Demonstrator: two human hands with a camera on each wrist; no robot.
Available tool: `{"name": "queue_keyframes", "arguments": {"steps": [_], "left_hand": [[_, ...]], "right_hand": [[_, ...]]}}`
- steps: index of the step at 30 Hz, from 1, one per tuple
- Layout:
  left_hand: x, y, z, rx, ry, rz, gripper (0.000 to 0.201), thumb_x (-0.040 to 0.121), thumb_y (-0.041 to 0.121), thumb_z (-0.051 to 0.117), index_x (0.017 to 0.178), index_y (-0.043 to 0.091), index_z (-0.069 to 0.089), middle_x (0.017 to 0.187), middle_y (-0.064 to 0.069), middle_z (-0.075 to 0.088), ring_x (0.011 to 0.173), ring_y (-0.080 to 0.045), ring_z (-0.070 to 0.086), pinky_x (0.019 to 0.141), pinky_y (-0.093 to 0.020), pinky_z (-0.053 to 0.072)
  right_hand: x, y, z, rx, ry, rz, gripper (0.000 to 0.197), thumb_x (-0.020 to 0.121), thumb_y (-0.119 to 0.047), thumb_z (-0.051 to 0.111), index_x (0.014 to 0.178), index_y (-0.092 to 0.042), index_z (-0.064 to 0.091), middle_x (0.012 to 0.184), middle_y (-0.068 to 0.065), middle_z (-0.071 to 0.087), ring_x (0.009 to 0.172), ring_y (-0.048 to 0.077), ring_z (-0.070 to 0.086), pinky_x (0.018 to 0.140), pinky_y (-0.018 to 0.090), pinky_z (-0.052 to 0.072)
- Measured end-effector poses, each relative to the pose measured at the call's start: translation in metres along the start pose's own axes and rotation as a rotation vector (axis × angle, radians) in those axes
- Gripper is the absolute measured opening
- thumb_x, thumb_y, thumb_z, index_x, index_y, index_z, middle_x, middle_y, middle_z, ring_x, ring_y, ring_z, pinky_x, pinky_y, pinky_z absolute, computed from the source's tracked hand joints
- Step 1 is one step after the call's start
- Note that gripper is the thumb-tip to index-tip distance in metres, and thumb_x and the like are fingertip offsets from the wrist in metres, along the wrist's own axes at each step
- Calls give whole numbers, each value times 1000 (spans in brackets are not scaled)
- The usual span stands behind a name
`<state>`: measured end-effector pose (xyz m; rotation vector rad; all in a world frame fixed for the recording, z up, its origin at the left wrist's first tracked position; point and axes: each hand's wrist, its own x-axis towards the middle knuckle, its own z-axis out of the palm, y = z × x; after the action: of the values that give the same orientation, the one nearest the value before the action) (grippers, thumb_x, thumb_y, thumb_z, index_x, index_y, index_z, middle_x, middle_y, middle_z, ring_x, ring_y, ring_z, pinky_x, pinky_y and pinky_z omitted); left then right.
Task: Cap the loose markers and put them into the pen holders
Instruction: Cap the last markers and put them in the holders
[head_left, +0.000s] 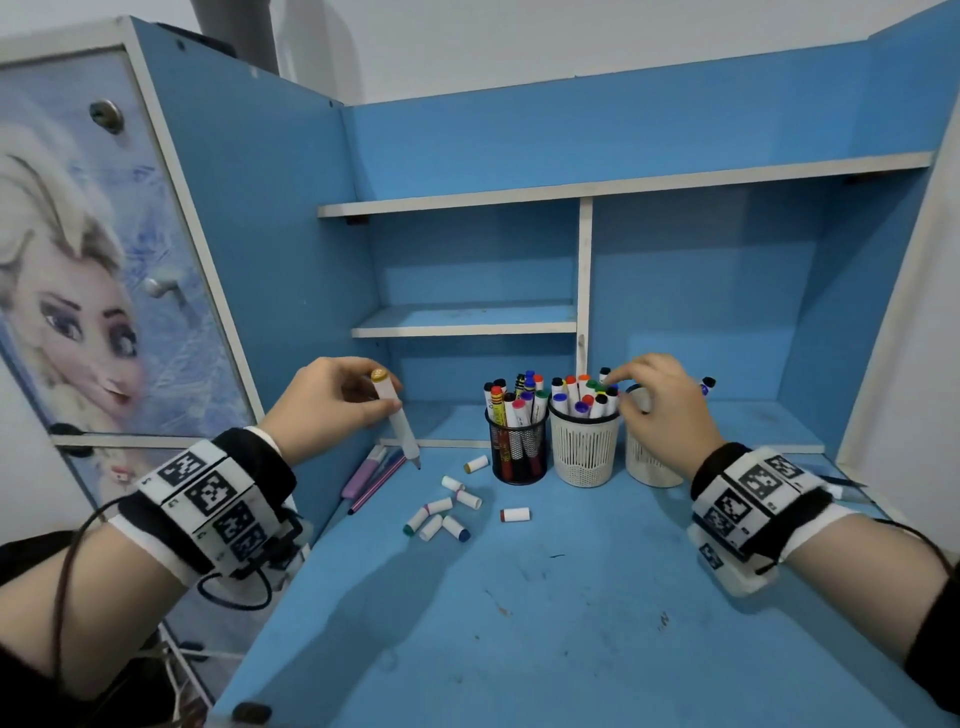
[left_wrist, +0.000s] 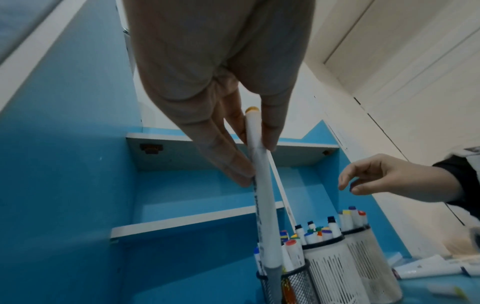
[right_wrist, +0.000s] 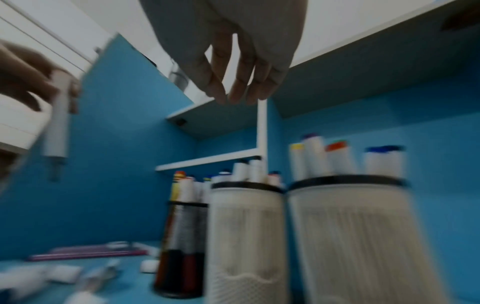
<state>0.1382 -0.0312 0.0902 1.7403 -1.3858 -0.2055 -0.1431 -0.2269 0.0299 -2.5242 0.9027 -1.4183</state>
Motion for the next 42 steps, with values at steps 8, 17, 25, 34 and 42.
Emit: {"name": "queue_keyframes", "arguments": {"steps": [8,17,25,34,42], "left_hand": [[-14,4,-11,-162,137,-15,7,78,5,73,82,9,69,71,8,71,73,-18,67,80,-35,57],[-24,-1,-27,-283,199,15,6,79,1,71,83,6,69,74,-2,69,65,-7,64,59,-11,48],[-23,-15,-29,-401,237,-46,11,78,-2,70,82,9,70,75,1,71,79,-16,67,79,-23,57],[-23,-22,-32,-418,240,-78,11,78,-2,70,85,7,70,90,-13,72,85,-19,68,86,-30,56],[-24,-22,-32,-451,263,-79,12,78,-4,69,86,5,70,88,-12,71,82,-17,66,82,-24,55]], "right_hand": [[-15,-42,65,-76,-771,-155,26,90,-8,52,109,-17,66,108,-1,57,105,12,48,93,27,42],[5,-49,134,-266,-1033,-123,35,91,-14,54,126,-17,56,127,10,50,119,26,48,97,36,42],[25,-70,184,-377,-1094,-3,50,90,-18,55,136,-2,41,132,21,44,120,34,48,96,36,43],[38,-80,195,-564,-1226,17,16,95,-1,48,104,5,59,102,21,57,101,28,54,84,32,42],[35,-73,177,-487,-1222,-115,22,83,-1,64,103,-3,70,116,15,65,101,29,61,77,30,50]]}}
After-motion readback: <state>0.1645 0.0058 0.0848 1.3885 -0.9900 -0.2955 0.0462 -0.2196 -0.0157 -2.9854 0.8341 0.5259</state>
